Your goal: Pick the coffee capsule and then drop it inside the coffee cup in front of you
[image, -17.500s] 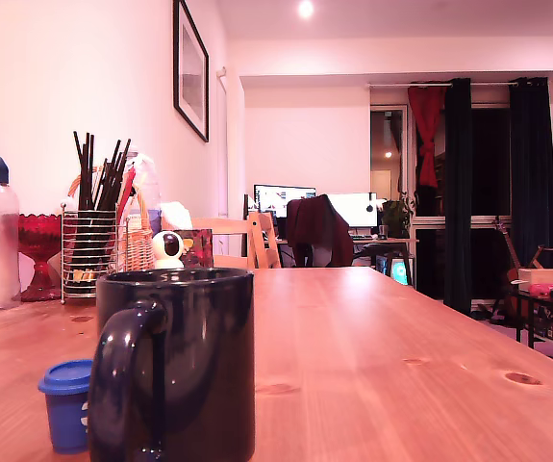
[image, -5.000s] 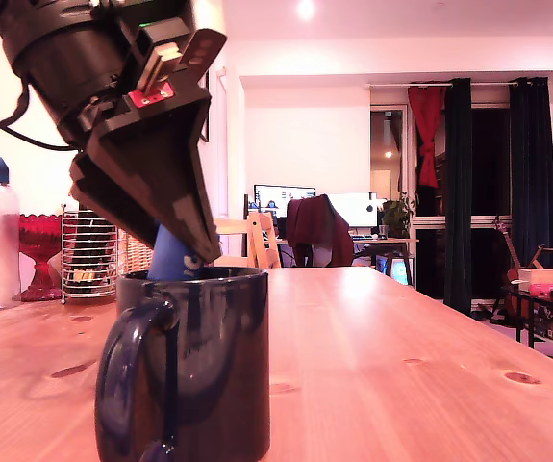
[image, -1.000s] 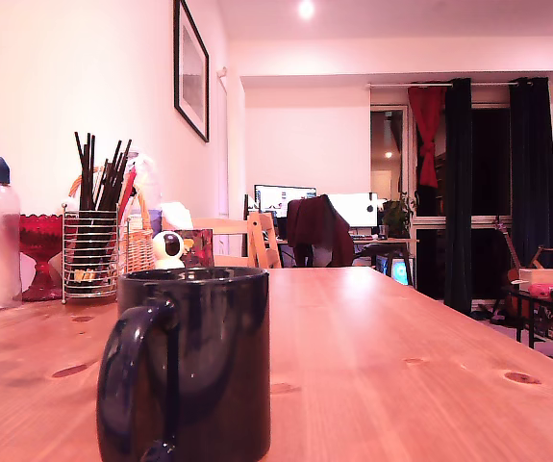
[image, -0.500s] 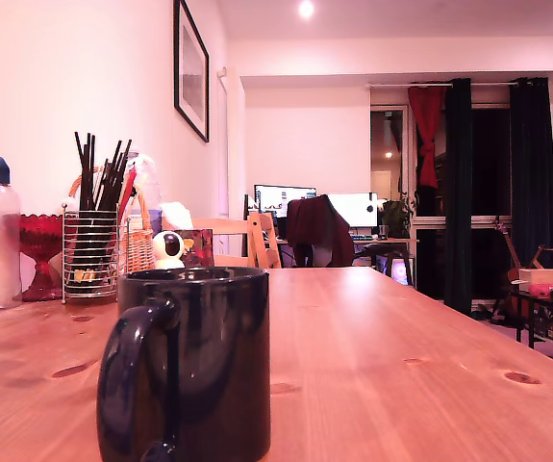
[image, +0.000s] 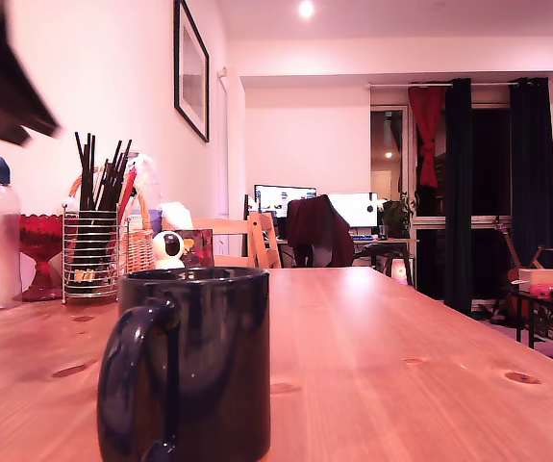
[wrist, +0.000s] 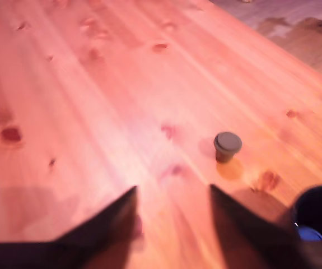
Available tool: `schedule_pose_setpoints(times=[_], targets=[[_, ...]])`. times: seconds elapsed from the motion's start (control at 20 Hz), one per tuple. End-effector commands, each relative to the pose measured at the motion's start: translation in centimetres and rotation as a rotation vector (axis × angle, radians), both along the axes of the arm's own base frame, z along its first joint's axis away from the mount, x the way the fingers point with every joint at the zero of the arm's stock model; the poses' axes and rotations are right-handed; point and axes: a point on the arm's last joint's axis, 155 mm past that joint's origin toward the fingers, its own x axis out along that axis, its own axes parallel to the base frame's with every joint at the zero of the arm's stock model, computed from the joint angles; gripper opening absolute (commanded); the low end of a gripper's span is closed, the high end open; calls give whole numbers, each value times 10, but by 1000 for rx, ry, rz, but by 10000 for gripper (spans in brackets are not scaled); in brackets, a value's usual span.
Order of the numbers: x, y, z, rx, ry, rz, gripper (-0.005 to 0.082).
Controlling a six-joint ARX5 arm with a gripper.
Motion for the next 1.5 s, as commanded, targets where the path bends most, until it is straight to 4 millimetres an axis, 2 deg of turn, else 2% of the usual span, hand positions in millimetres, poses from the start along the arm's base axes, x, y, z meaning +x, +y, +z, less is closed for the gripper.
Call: schedule_pose_setpoints(times=[0.0,0.15,0.4,0.55,0.8,0.95,1.0,1.45], targets=[[2,-2,-20,21,-7,-29,573],[7,-8,-29,-21,-30,-70,573],[21,-10,-25,-74,-99,-135,573],[27,-13,-31,-116,-96,-196,573],[41,-19,-51,-155,-80,-250,572],[40,-28,-65,-185,-48,-303,572],[40,-30,-70,-150,-85,-350,572],[44,-44,-114,-174,-42,-408,572]])
